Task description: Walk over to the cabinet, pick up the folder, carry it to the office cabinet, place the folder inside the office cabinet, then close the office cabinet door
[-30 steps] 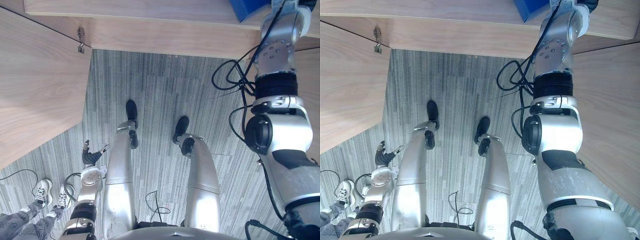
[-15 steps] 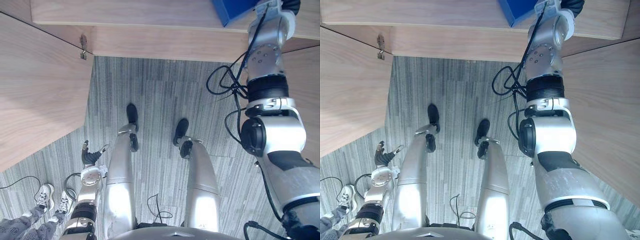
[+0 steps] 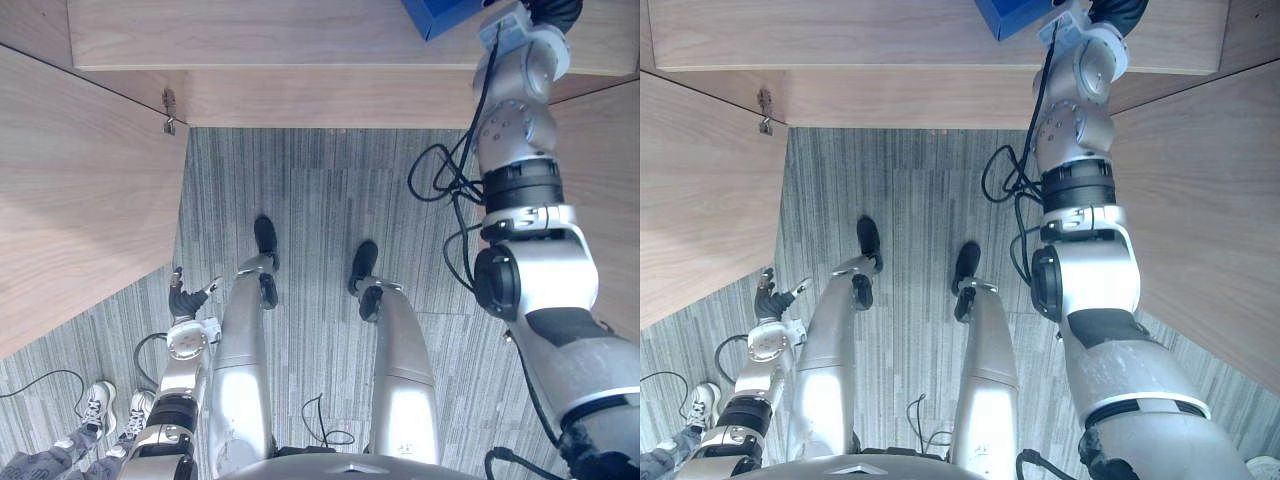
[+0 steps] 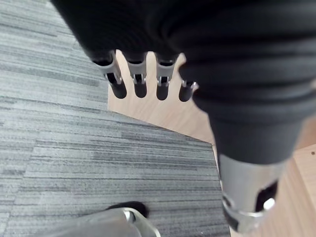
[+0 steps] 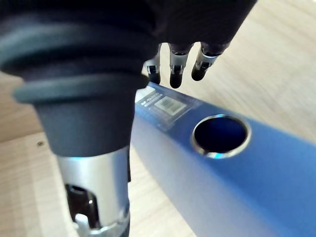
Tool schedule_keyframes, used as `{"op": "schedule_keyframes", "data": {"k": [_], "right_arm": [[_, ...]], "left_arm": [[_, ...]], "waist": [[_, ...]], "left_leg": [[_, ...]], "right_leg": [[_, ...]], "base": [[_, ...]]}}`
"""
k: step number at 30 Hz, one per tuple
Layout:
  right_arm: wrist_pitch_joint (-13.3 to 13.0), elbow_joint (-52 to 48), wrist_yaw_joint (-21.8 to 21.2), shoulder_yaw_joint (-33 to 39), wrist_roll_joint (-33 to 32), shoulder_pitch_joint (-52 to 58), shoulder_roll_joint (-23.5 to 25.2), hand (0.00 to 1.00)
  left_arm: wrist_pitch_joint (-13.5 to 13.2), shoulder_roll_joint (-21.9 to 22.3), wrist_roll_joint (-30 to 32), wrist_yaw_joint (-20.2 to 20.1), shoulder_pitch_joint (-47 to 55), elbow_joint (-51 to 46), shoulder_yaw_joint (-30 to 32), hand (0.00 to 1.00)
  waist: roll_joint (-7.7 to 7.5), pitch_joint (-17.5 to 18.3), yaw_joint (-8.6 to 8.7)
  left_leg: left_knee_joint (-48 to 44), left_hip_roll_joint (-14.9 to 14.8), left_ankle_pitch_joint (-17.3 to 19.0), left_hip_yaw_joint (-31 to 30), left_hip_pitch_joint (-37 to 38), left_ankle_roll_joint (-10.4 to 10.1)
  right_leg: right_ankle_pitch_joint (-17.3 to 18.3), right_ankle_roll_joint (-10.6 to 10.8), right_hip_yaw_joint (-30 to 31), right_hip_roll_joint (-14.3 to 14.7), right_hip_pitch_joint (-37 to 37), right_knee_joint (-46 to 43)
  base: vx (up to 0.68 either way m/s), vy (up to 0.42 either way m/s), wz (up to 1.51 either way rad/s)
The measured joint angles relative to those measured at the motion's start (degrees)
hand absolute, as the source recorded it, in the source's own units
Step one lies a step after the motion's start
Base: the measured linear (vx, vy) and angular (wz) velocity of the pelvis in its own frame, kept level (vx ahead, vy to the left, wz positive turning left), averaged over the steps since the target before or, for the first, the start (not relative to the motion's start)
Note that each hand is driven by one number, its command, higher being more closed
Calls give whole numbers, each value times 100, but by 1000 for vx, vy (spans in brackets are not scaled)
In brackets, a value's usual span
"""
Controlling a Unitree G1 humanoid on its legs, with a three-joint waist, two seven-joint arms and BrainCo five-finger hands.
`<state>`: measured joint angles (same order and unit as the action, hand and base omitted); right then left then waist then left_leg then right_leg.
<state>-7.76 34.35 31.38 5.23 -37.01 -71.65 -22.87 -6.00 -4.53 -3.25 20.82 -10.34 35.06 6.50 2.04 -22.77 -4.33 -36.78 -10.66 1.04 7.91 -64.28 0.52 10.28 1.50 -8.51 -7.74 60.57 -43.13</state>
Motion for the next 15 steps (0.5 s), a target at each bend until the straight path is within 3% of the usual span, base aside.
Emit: {"op": "schedule_keyframes", "data": {"k": [5,8,12,15], "right_arm": [[342,-828,14,-6,1744,433,-6,0],[546,-1065,12,-3,2335,625,-8,0],[723,-1106,10,5,2803,810,-1,0],[796,-1091,3,69,2793,821,31,0]], "left_arm": [[-17,162,15,-5,-1,-47,-112,0],[-5,173,52,-3,0,-42,-107,0],[2,186,121,-4,-1,-47,-103,0],[12,197,121,-3,-2,-47,-94,0]], "waist": [[0,1,41],[-1,1,61],[-1,1,59],[0,1,57]], "left_leg": [[-3,-23,25,32,118,19],[4,-29,25,56,138,20],[15,-30,23,53,142,20],[31,-31,20,56,152,22]], "right_leg": [[-3,-2,25,1,-90,19],[-5,-4,31,1,-93,19],[-9,-2,33,1,-93,28],[-28,1,34,2,-100,50]], "base": [[-6,-9,-3],[-5,-7,-2],[0,0,0],[0,0,0]]}}
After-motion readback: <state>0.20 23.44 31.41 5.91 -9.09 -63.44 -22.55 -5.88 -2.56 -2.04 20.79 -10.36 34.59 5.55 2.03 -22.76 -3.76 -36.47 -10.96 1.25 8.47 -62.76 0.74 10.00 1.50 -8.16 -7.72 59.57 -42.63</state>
